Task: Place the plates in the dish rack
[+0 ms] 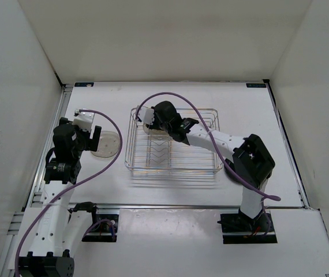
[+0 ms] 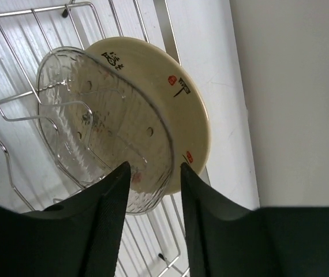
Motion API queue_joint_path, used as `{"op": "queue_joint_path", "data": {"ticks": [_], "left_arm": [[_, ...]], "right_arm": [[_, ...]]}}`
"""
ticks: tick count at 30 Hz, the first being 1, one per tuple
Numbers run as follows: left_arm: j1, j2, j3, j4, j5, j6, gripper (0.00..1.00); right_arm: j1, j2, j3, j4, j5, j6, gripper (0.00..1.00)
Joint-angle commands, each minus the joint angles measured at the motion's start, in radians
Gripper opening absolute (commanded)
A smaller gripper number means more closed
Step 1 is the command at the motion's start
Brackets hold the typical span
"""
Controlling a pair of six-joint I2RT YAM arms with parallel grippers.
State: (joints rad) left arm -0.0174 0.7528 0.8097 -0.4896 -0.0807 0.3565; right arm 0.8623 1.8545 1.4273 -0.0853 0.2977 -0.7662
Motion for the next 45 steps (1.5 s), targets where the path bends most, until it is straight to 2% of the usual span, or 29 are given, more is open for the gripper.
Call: {"op": "queue_joint_path", "data": {"ticks": [1,5,10,12,16,17,19,22,23,26,34,38,45], "left_arm": [[0.014,-0.017,-0.016,-0.001,0.03,-0.024,1.0],[0.023,-0.017,-0.05,-0.001,0.059,-0.033,1.0],[0.094,-0.007,-0.06,-0.001,0.122,-0.033,1.0],[0.122,0.003,-0.072,-0.001,0.157,-0.033,0.99],[0.235,0.062,-0.119,0.017,0.284,-0.033,0.92],[0.287,0.097,-0.13,0.017,0.315,-0.033,0.92],[0.338,0.144,-0.151,0.039,0.399,-0.033,0.92],[0.447,0.273,-0.152,0.048,0.537,-0.024,0.88],[0.5,0.352,-0.139,0.048,0.568,-0.024,0.87],[0.556,0.456,-0.09,0.048,0.662,-0.024,0.85],[0.574,0.617,0.009,0.048,0.706,-0.013,0.81],[0.574,0.675,0.055,0.048,0.729,-0.031,0.81],[0.574,0.793,0.114,0.048,0.772,-0.031,0.81]], "right_arm": [[0.003,-0.027,0.053,0.001,0.047,0.004,0.48],[0.003,-0.051,0.102,0.001,0.112,-0.018,0.58],[-0.008,-0.121,0.131,-0.008,0.159,-0.094,0.74],[-0.017,-0.161,0.131,-0.02,0.168,-0.149,0.75],[-0.097,-0.215,0.147,-0.065,0.202,-0.137,0.79],[-0.155,-0.227,0.157,-0.095,0.202,-0.119,0.81],[-0.222,-0.245,0.199,-0.233,0.132,-0.036,0.84],[-0.414,-0.3,0.197,-0.385,-0.004,0.1,0.84],[-0.446,-0.333,0.18,-0.405,-0.062,0.125,0.83],[-0.551,-0.397,0.085,-0.439,-0.204,0.179,0.83],[-0.775,-0.508,-0.135,-0.439,-0.497,0.254,0.83],[-0.835,-0.541,-0.247,-0.42,-0.561,0.263,0.83],[-0.927,-0.572,-0.323,-0.39,-0.666,0.283,0.83]]}}
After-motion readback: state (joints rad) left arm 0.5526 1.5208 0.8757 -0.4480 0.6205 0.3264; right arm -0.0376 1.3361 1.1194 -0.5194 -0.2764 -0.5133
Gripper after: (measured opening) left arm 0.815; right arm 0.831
